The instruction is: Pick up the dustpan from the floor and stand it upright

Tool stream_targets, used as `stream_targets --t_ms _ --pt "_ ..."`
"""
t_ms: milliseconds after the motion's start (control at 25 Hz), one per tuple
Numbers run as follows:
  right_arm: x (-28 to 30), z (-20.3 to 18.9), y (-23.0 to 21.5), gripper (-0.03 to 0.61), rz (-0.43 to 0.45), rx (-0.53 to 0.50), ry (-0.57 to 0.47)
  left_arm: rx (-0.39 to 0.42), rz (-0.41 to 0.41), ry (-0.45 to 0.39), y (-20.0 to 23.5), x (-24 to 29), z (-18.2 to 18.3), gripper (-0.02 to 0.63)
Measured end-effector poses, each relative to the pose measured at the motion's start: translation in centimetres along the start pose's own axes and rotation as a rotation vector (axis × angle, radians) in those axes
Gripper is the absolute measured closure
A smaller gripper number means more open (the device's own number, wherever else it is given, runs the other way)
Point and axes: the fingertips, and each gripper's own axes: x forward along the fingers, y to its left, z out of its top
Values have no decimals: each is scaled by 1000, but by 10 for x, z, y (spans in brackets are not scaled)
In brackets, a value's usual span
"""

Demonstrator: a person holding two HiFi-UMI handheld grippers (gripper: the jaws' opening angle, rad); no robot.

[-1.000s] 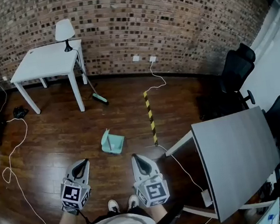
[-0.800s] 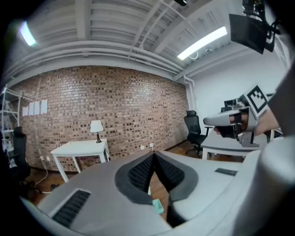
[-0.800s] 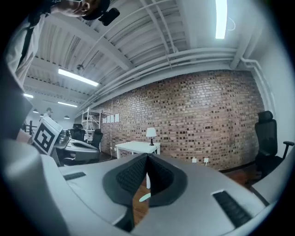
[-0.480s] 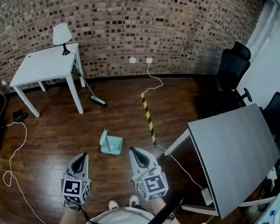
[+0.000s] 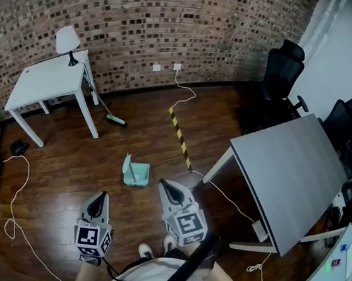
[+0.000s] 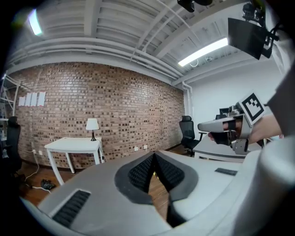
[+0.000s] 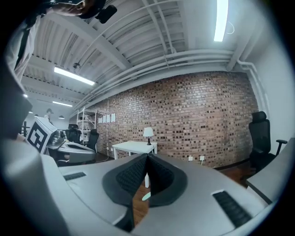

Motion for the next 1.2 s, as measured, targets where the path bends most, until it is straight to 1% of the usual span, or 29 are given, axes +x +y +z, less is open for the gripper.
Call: stream_targets --t_ms 120,280,480,600,720,880,1000,1080,1200 --pt "-15 -2 3 598 -4 26 -3 12 -5 -4 -5 -9 -2 624" --pt "-37 1 5 598 8 40 -21 34 8 0 -15 -19 1 624" --pt "-82 8 7 598 31 48 -55 75 14 -8 -55 -48 4 624" --pt "-130 9 0 598 43 53 -80 84 27 -15 -98 -69 7 624" --pt "-190 2 -14 598 37 57 -89 80 37 -21 -155 -93 0 624" --pt "-276 -19 -34 598 53 53 -92 53 44 -45 -247 -127 -9 624" --pt "-331 -40 -37 598 79 59 -92 40 46 -49 -304 -155 -25 624" --pt "-359 -53 -36 598 87 71 -85 33 53 -39 -331 -175 -37 624" --pt "-397 -61 -37 598 82 94 -82 43 46 -28 -363 -200 -41 624"
